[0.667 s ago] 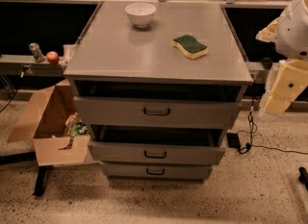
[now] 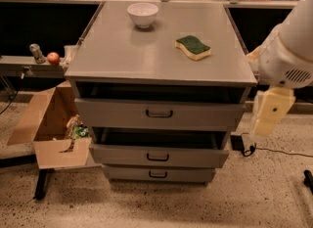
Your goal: Open middle drawer
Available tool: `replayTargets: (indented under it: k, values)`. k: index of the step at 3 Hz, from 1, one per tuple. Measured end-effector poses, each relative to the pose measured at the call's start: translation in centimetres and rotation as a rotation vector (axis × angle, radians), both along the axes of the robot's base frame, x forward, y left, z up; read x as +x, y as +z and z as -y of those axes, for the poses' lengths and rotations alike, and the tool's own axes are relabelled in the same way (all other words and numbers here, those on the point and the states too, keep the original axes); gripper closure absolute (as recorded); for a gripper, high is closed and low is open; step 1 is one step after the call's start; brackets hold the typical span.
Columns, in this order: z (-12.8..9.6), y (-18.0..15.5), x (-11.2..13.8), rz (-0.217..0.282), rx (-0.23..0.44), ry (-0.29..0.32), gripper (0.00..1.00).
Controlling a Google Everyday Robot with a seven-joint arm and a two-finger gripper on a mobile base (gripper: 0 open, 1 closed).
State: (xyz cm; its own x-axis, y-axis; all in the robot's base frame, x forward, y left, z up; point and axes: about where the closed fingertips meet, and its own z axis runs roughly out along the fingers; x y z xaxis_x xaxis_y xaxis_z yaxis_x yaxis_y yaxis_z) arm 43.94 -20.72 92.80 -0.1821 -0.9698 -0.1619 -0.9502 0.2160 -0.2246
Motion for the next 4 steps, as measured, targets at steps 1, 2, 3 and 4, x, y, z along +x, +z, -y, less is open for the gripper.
replayTargets:
  k: [1,2,3,4]
  values:
    - [-1.2,-7.7,-0.5,-0.067,0.002,0.066,0.0]
    - [-1.4,-16.1,-1.4,-0.146,0.047,0.089,0.0]
    - [-1.9,-23.3,-2.1,-0.213,0.119,0.081,0.0]
    - [-2.7,-29.5,-2.6,-0.297,0.187,0.093,0.0]
